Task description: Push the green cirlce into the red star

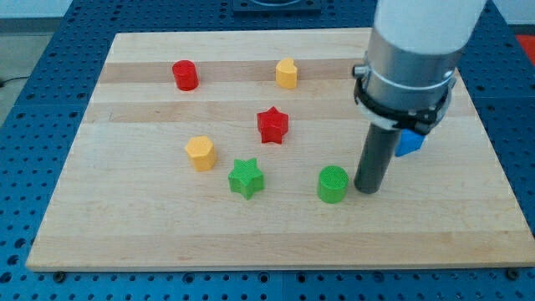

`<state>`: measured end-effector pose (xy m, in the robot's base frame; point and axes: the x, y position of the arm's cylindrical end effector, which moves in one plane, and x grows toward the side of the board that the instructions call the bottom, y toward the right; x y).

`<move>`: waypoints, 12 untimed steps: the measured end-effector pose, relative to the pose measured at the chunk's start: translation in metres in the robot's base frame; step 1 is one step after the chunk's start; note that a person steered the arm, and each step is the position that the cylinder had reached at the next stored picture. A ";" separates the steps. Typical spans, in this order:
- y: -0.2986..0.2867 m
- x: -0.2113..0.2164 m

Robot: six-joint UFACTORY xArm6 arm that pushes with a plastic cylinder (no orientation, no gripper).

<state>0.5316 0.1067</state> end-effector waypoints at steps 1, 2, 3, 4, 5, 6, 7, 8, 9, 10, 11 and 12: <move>-0.035 0.030; -0.051 0.012; -0.051 -0.002; -0.041 -0.002; -0.032 -0.013; -0.033 -0.025; -0.065 -0.035; -0.061 -0.052; -0.061 -0.062; -0.034 -0.069; -0.010 -0.076; -0.029 -0.081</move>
<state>0.4509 0.0775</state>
